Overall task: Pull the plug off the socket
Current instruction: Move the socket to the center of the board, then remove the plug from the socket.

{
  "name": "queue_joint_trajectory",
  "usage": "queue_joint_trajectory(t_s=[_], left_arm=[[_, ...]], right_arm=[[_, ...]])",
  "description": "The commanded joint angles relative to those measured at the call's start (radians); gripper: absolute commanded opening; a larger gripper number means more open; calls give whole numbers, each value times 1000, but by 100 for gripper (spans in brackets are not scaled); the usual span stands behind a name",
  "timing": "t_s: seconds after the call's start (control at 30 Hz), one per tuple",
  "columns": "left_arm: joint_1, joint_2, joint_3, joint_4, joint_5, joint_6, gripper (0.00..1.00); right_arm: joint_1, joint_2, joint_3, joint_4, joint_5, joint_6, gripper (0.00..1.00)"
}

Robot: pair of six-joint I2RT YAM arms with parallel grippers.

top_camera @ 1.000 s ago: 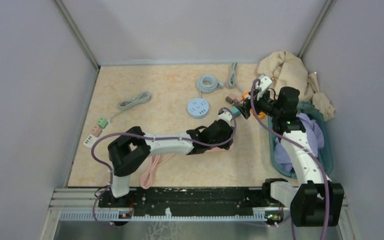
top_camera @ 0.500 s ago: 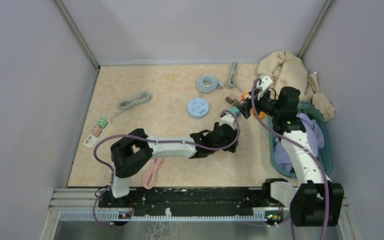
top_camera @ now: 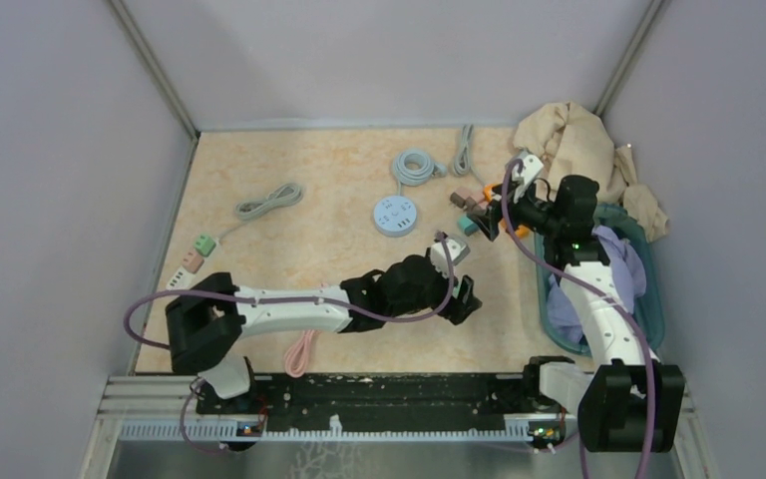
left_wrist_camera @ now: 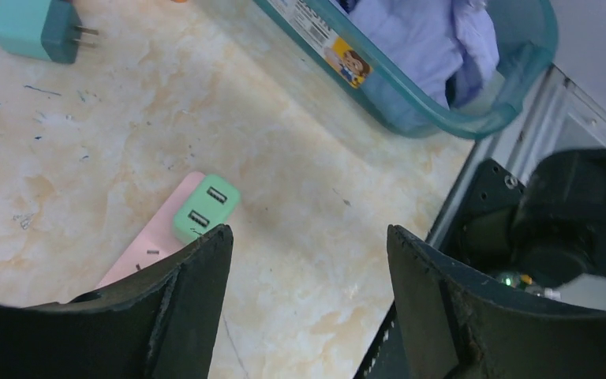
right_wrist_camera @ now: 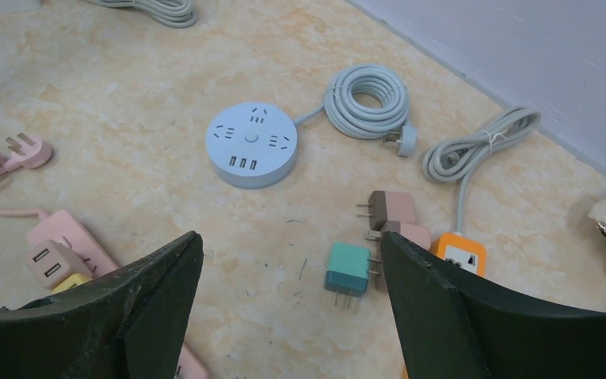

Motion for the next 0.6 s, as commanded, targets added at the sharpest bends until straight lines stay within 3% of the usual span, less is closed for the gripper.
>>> queue_joint_trajectory(t_s=[0.0,0.17,0.37,0.57], left_arm=[[-7,-126,-115,111,101,115,78],[-6,-317,-314,176,49,204,80],[5,-492,-479,138,31,327,100],[110,-599,-556,40,135,368,100]], right_arm=[[-12,-6,1,51,-63,6,83],[-12,-16,-15,77,-124,5,83],[-14,-14,-34,102,-189,-1,83],[-12,1,-67,98,-397,-107,94]])
